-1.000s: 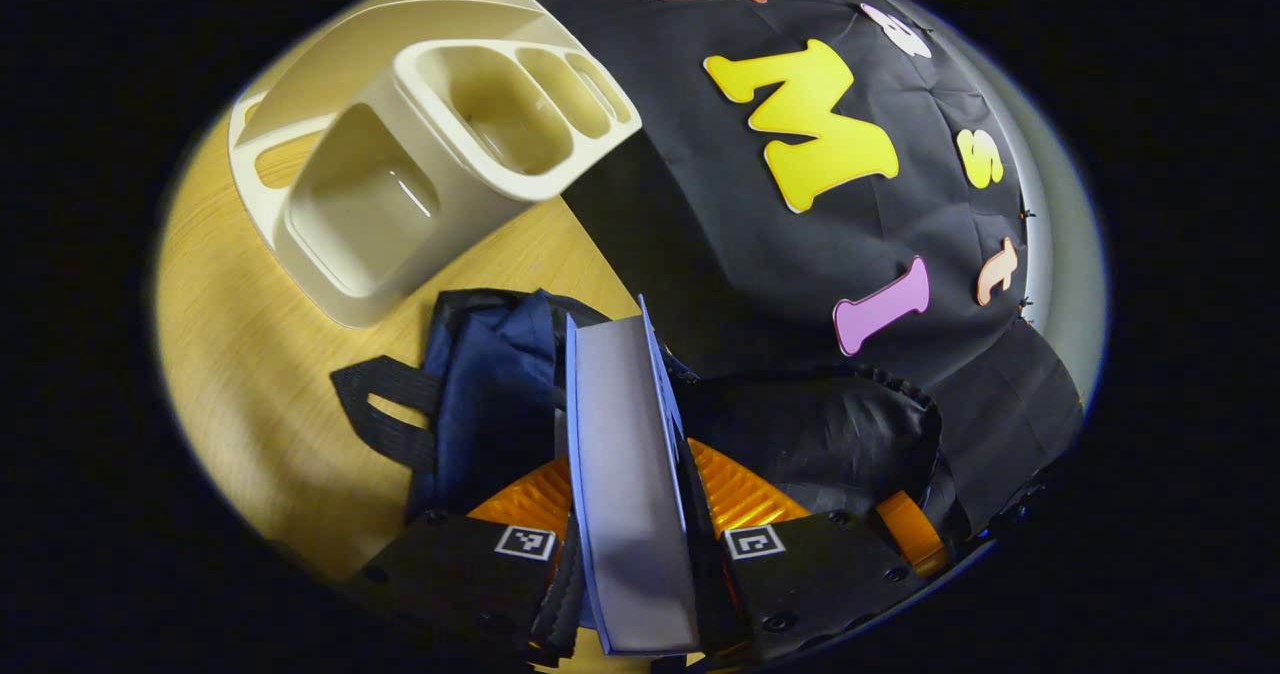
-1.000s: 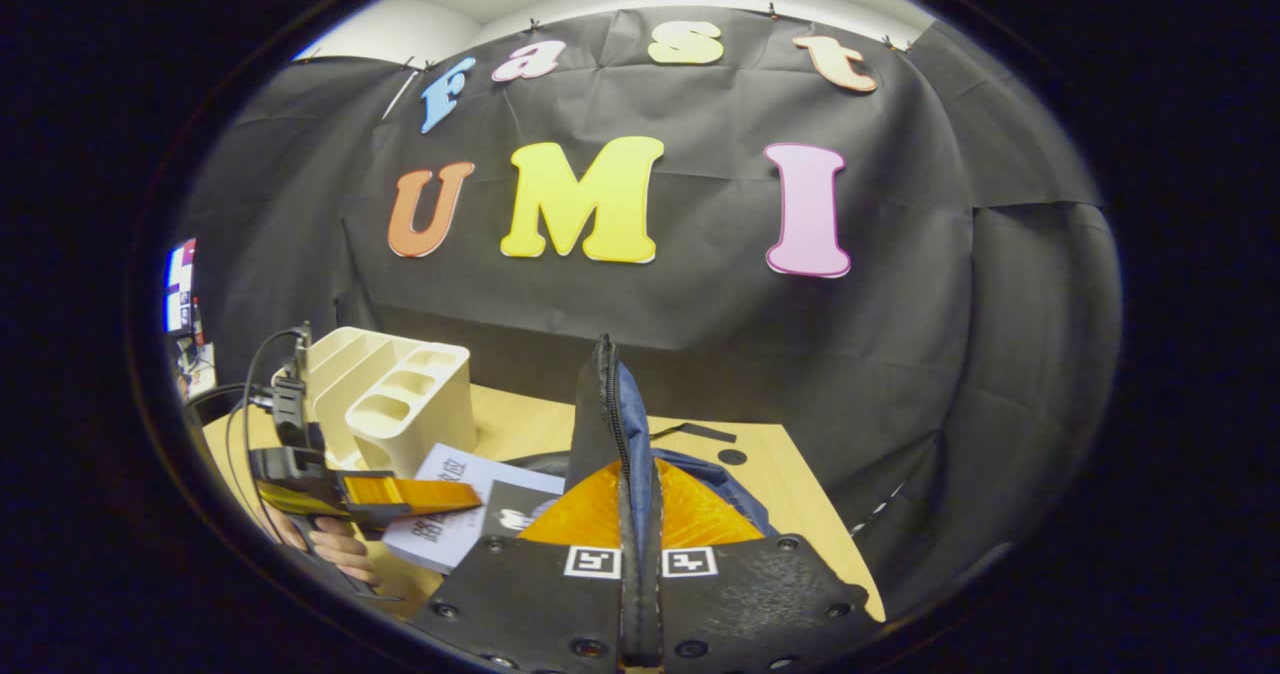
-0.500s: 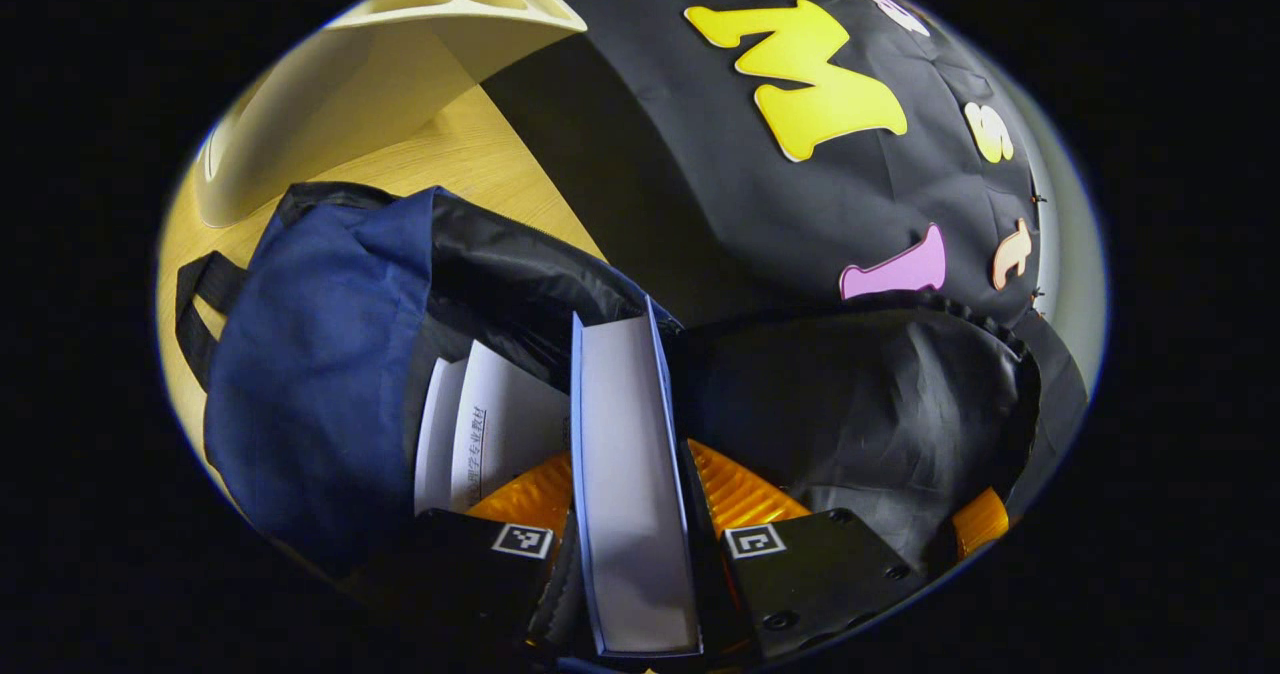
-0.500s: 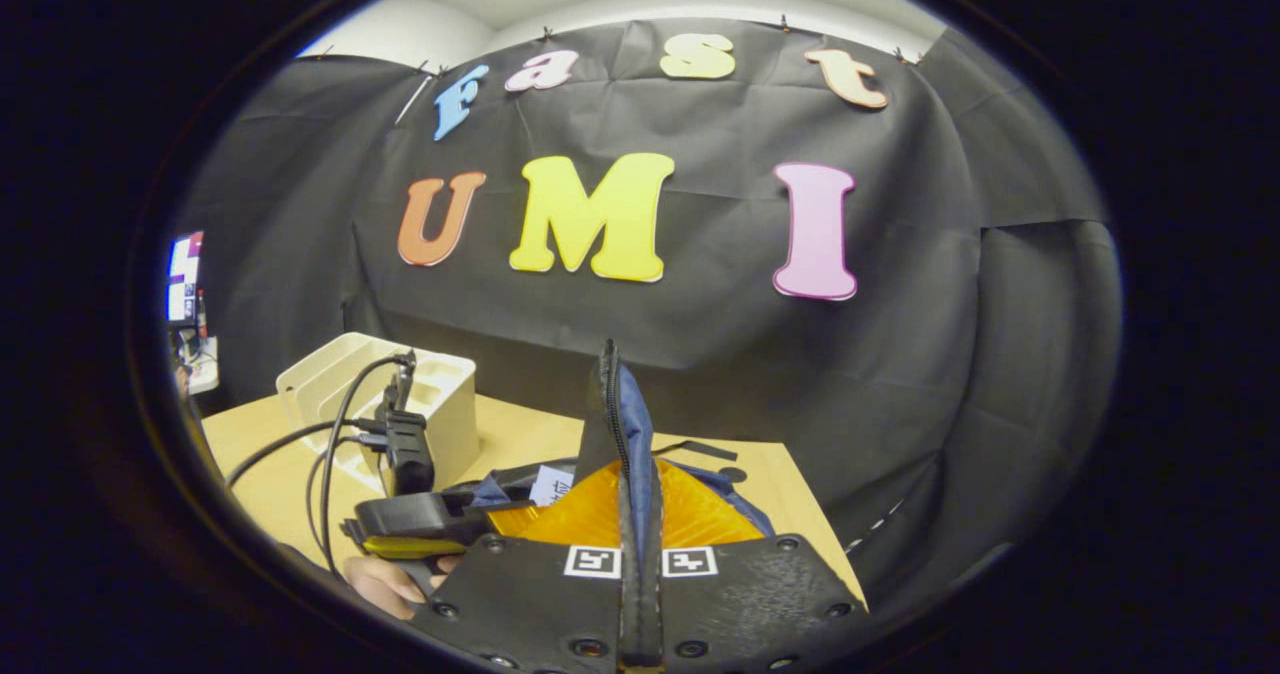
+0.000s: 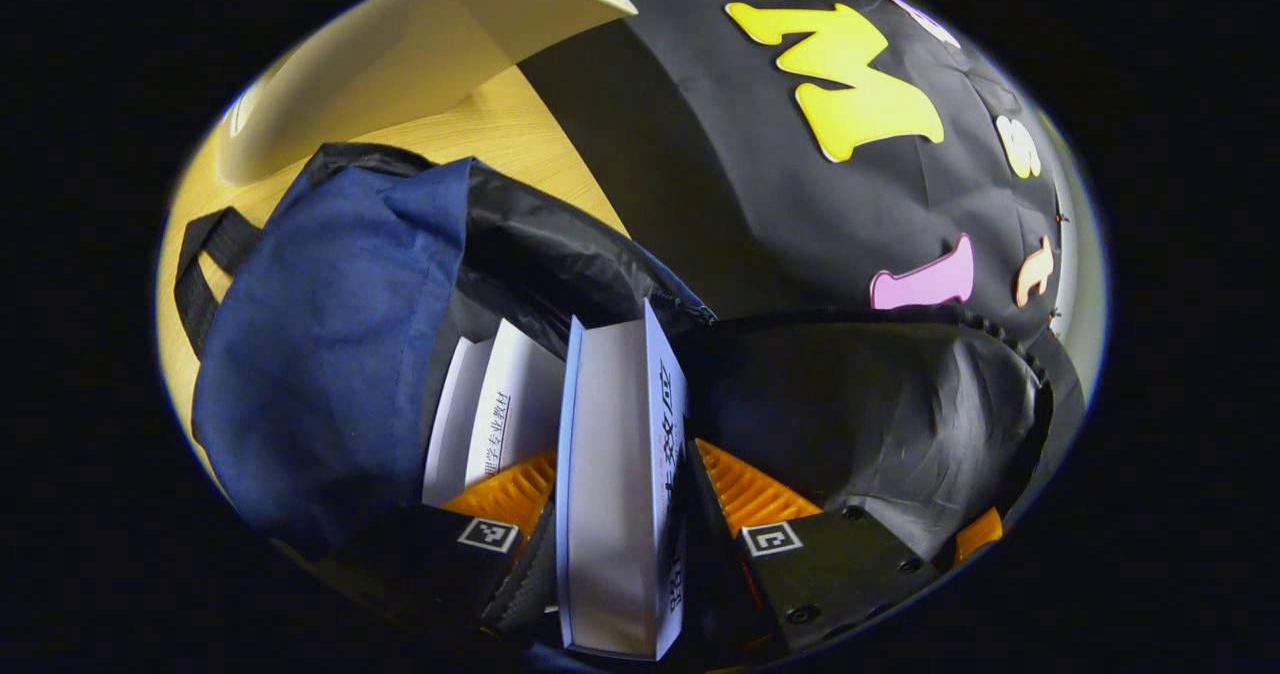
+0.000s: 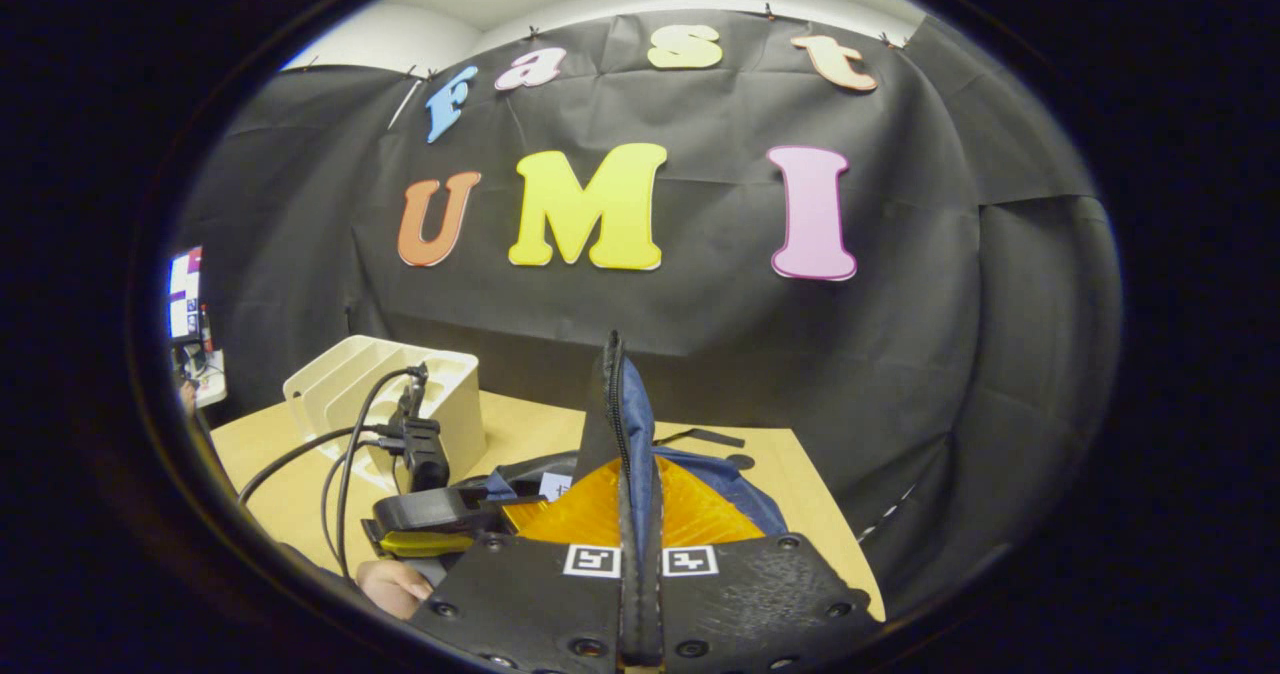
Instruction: Open the schoolbag, grab two books from the bookshelf and put them into the schoolbag.
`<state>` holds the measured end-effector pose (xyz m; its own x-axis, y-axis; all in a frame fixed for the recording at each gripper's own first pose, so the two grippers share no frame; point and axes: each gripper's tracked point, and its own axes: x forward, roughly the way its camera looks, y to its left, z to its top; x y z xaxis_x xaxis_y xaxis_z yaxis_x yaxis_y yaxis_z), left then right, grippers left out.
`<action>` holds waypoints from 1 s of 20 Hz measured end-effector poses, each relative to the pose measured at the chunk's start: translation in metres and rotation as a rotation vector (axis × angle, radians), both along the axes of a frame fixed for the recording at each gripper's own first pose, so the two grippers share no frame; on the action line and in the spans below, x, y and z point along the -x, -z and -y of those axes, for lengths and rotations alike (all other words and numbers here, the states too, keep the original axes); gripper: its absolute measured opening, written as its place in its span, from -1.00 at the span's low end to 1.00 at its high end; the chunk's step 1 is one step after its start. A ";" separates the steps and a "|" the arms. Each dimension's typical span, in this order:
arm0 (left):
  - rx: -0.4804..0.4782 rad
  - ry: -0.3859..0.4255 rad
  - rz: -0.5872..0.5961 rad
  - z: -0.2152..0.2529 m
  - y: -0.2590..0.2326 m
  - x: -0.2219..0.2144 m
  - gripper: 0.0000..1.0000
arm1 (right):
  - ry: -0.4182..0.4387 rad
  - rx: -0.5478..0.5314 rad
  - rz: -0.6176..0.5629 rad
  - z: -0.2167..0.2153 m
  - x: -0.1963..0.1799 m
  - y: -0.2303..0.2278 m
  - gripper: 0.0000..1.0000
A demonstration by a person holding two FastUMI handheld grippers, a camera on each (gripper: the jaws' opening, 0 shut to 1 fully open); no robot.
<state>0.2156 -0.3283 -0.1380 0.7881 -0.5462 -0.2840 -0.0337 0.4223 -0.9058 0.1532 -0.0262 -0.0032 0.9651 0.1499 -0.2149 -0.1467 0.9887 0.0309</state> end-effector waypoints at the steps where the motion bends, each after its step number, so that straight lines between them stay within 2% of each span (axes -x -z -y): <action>1: -0.007 0.006 -0.003 -0.003 0.000 0.001 0.34 | -0.001 -0.006 -0.005 -0.001 0.000 0.001 -0.99; 4: -0.046 0.006 -0.003 -0.010 0.002 0.003 0.35 | 0.007 -0.016 -0.031 -0.001 0.001 0.009 -0.99; 9: -0.176 0.015 0.005 -0.036 0.003 0.016 0.35 | 0.018 -0.024 -0.080 -0.004 0.006 0.021 -0.97; 11: -0.230 -0.011 0.017 -0.053 0.003 0.019 0.35 | 0.020 -0.022 -0.094 -0.008 0.008 0.026 -0.97; 12: -0.252 -0.018 0.028 -0.061 0.002 0.021 0.35 | 0.025 -0.015 -0.101 -0.009 0.011 0.029 -0.88; 13: -0.268 -0.023 0.033 -0.067 0.003 0.024 0.35 | 0.029 -0.009 -0.102 -0.010 0.012 0.030 -0.82; 17: -0.306 -0.034 0.022 -0.091 0.010 0.041 0.35 | 0.053 0.010 -0.105 -0.013 0.022 0.032 -0.85; 18: -0.330 -0.045 0.022 -0.101 0.012 0.044 0.35 | 0.061 0.021 -0.103 -0.012 0.024 0.033 -0.70; 19: -0.356 -0.058 0.023 -0.110 0.013 0.048 0.36 | 0.068 0.026 -0.105 -0.013 0.028 0.033 -0.70; 20: -0.382 -0.075 0.027 -0.122 0.013 0.051 0.36 | 0.091 0.036 -0.100 -0.010 0.029 0.033 -0.53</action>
